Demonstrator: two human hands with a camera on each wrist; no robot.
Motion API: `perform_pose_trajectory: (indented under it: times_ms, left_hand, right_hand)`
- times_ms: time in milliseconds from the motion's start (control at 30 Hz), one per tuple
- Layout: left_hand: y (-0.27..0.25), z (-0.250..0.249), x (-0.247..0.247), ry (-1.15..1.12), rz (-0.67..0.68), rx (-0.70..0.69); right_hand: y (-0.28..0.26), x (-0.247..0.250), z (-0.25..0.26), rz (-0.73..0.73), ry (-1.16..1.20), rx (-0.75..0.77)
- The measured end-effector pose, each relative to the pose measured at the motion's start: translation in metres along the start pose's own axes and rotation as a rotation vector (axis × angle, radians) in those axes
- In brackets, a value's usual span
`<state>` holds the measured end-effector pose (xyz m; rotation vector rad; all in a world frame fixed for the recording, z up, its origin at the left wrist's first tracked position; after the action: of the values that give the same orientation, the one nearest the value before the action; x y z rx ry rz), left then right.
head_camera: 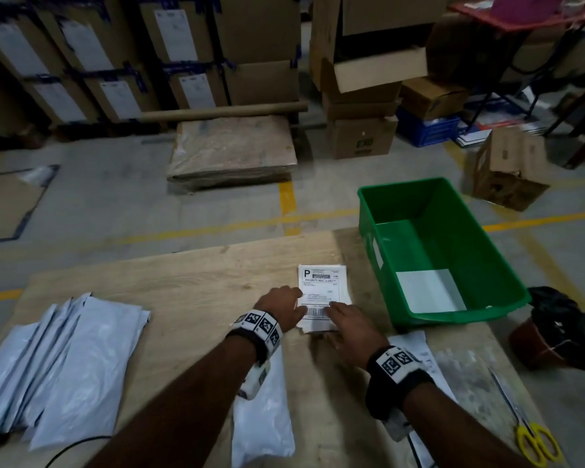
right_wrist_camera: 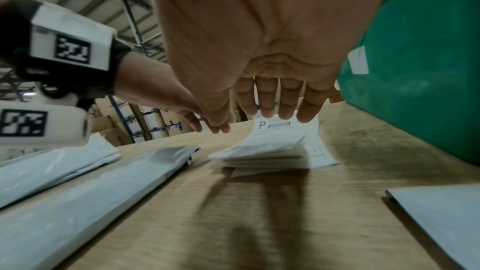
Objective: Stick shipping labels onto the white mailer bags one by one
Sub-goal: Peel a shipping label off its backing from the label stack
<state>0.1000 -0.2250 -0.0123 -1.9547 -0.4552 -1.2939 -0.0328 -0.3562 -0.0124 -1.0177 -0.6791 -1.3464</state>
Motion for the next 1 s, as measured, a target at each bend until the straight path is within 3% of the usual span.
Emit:
perform_pose_trajectory:
  times_ms: [567, 833, 1000]
  left_hand:
    - [0.063, -0.011, 0.002, -0.077, -0.081, 0.202]
    - [0.065, -0.012, 0.008, -0.085, -0.192, 0.153]
    - [0.056, -0.018, 0.009, -0.081, -0.137, -0.009]
  right_hand:
    - [0.021, -0.024, -0.037, 0.156, -0.154, 0.087]
    - [0.019, -0.022, -0.032, 0.149, -0.179, 0.059]
    - [0.013, -0.02, -0.027, 0.126, -0.166, 0.028]
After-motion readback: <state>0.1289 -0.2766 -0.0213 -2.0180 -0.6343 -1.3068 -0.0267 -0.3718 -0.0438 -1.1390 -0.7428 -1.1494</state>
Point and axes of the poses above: each hand's wrist, its own y-axis towards the middle knuckle, its own x-axis out of the back of the hand, z = x × y, the point moved 2 cm from there along y, towards the middle knuckle, and after that the axes turned 2 degrees about y, right-handed, at the moved point
